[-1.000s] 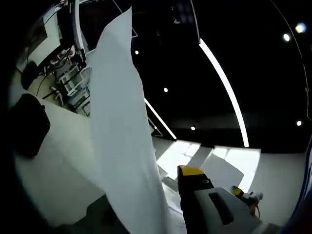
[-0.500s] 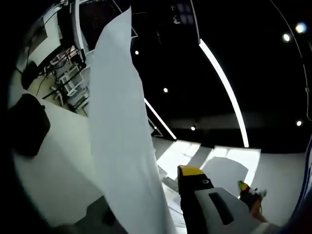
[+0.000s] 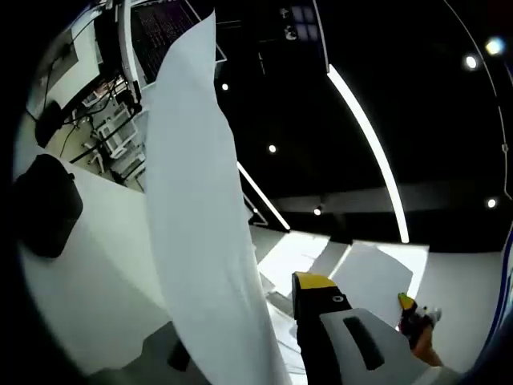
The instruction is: Organize the stack of printing papers by aligning and flattening the scattered papers on the table
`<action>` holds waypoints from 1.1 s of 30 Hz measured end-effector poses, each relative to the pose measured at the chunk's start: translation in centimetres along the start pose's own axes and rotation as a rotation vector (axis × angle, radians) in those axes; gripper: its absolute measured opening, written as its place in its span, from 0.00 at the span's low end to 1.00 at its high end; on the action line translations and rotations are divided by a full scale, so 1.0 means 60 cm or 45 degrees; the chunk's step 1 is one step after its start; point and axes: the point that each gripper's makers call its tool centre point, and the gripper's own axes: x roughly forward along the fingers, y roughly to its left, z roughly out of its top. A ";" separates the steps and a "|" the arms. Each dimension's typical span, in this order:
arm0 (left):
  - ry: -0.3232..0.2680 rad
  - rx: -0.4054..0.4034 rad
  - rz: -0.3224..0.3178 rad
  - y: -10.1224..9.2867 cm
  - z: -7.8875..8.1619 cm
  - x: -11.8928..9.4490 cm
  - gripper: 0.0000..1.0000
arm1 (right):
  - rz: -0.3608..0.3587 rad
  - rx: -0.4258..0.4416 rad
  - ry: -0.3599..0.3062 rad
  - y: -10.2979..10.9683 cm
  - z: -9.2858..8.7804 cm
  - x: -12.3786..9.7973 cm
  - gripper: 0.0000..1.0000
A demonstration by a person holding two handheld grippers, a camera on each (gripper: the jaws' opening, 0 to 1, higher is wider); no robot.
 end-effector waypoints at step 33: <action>-0.005 -0.013 0.001 -0.001 0.001 0.000 0.20 | 0.249 0.129 0.144 0.084 -0.030 0.019 0.00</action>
